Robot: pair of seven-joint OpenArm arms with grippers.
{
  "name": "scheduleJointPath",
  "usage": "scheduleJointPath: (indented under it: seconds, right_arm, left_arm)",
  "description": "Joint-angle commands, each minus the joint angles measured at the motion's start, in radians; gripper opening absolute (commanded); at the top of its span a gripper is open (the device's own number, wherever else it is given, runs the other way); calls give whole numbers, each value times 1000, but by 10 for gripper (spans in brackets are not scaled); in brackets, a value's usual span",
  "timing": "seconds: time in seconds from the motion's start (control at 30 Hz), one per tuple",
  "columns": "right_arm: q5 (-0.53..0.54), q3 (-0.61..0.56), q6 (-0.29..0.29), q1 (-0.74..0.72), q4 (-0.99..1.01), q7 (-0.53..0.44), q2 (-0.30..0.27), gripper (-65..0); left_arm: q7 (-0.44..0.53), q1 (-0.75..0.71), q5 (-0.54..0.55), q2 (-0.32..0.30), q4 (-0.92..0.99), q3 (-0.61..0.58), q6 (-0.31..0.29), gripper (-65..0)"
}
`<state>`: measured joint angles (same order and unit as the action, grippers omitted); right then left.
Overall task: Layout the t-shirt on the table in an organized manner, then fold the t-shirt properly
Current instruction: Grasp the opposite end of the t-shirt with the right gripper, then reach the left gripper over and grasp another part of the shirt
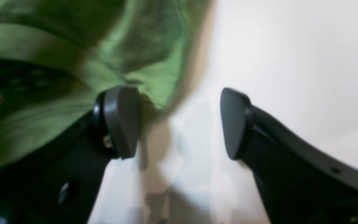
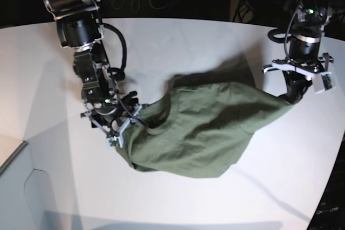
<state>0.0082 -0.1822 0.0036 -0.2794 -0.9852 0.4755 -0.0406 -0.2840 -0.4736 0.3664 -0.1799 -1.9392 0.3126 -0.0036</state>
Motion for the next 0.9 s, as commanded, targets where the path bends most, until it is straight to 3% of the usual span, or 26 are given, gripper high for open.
scheduleJointPath:
  seconds: [0.0,0.13,0.23,0.27,0.37,0.7,0.87]
  right_arm:
    - [-1,2,5,-21,7,-19,0,-277]
    - [-1,2,9,-25,99,-68,20,-443]
    - [-1,3,89,-27,121,-106,20,-630]
    - [-1,3,109,-31,117,-105,18,-650]
    - [-1,5,132,-62,113,-103,-5,-650]
    - [-3,3,134,-199,-142,-103,-87,-650]
    - [-3,3,134,-307,-146,-103,-123,-650]
  left_arm:
    - [29,0,1,-7,-18,3,-2,-650]
    - [29,0,1,-7,-18,1,-2,-650]
    - [29,-1,6,-7,-18,1,-2,-650]
    - [29,-1,7,-7,-18,1,-2,-650]
    - [32,3,10,-7,-19,1,-2,-650]
    - [33,98,13,0,-62,-2,-2,-650]
    - [33,97,72,26,-82,-77,-2,-650]
